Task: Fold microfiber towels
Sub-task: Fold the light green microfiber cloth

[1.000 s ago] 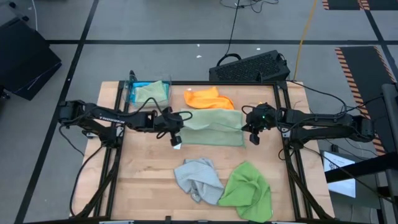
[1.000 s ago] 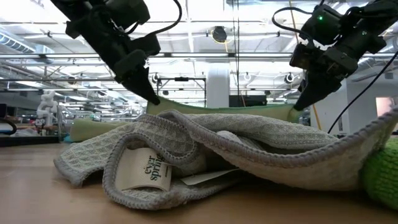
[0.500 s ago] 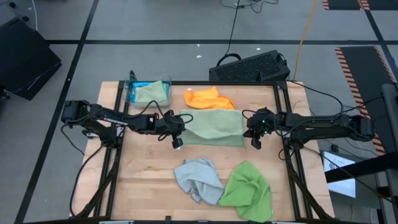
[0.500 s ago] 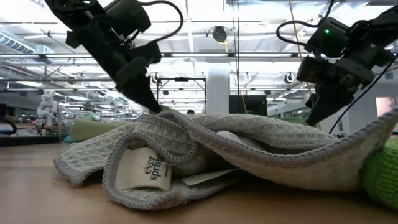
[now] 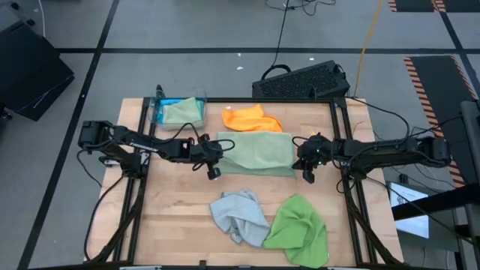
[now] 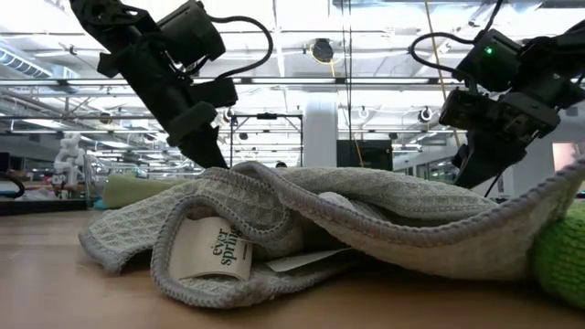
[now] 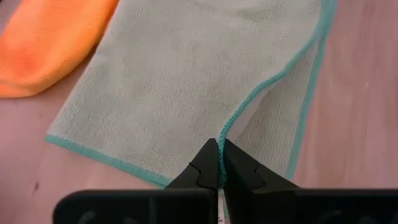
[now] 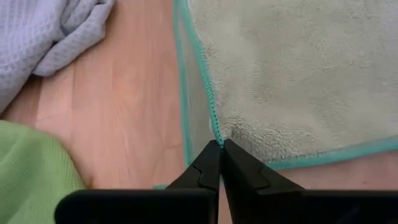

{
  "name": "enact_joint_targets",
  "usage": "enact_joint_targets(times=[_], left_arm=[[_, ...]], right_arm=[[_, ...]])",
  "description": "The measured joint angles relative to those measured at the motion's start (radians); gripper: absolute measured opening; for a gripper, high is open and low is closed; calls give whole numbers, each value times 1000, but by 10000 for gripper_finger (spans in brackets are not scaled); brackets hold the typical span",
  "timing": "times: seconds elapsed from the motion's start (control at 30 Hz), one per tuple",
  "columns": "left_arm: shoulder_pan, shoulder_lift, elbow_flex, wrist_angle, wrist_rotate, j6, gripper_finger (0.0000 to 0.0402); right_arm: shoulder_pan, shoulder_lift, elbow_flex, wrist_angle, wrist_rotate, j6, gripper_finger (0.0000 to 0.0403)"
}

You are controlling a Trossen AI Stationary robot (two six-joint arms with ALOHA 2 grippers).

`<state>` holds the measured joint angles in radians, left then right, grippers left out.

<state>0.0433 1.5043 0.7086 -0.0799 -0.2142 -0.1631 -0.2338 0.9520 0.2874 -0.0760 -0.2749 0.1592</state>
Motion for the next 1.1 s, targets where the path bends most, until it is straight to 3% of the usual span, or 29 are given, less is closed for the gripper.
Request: enact_joint_targets(times=[0.3,0.57,0.83,1.1], left_arm=[[0,0,0,-6,1,-10,10],[-12,0,0,-28,5,-22,51],[-49,0,0,-76,-86,24,120],[-116,0,0,-218,-100,22,134]], right_arm=[[34,0,-1,-3,-17,26,45],[36,0,-1,-11,-9,42,126],[155,0,-1,-71,206,-37,162],[363,0,-1,-76,437,-70,217]])
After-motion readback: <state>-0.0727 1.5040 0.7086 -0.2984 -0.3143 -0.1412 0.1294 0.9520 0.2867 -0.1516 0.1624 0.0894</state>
